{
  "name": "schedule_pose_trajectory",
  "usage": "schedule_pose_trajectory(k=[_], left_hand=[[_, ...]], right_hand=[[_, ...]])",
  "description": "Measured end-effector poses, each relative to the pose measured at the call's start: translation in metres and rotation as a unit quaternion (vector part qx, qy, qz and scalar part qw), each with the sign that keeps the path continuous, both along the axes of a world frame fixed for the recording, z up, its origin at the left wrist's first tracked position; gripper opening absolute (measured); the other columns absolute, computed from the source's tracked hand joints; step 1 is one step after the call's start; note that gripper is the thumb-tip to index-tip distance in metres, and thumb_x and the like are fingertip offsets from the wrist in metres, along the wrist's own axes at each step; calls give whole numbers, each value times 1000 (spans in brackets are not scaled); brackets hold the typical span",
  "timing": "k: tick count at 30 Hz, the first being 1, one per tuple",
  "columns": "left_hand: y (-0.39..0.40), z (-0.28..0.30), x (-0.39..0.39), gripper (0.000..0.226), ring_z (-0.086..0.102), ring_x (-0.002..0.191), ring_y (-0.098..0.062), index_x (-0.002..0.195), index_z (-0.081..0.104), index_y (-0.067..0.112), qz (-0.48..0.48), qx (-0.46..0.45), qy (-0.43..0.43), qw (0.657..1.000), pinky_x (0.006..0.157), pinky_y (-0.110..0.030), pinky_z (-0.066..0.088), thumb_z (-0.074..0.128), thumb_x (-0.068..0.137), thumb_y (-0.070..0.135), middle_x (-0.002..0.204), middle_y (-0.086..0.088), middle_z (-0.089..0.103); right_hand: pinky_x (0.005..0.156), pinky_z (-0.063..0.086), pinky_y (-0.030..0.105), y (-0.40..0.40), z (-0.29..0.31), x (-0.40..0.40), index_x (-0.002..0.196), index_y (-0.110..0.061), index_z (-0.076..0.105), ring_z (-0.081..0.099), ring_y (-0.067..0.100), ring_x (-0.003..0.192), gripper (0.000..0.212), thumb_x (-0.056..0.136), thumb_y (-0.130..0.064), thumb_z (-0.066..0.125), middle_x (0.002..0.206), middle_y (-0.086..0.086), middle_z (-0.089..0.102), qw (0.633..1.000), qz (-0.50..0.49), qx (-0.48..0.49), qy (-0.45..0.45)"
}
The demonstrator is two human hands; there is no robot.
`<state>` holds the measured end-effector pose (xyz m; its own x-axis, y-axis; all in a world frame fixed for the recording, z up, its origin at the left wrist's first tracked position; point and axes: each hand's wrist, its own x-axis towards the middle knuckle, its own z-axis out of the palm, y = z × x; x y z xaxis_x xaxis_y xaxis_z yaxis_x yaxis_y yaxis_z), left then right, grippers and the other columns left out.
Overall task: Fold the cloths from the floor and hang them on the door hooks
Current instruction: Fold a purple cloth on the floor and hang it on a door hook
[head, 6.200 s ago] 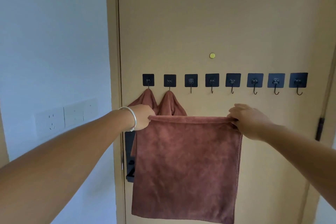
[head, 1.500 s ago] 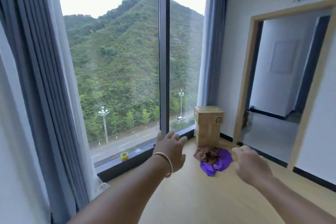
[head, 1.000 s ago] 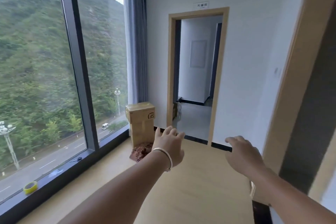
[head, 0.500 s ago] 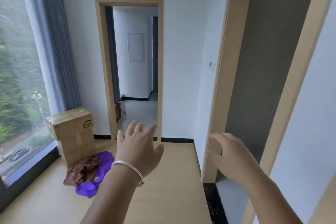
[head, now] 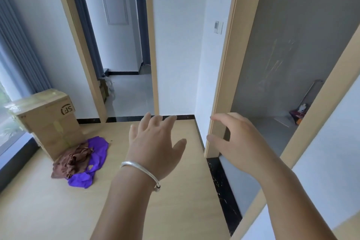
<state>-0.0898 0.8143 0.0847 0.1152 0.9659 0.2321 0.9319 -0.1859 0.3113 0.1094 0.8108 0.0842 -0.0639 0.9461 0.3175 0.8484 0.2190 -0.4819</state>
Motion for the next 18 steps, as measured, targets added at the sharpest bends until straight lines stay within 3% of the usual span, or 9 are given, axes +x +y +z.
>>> schedule_pose_trajectory(k=[18], left_hand=[[201, 4, 101, 63, 2, 147, -15, 148, 18, 40, 56, -22, 43, 997, 119, -48, 10, 37, 92, 61, 150, 12, 29]], right_hand=[[89, 28, 21, 227, -13, 110, 135, -44, 42, 31, -4, 127, 50, 88, -52, 56, 138, -28, 39, 995, 74, -56, 46]])
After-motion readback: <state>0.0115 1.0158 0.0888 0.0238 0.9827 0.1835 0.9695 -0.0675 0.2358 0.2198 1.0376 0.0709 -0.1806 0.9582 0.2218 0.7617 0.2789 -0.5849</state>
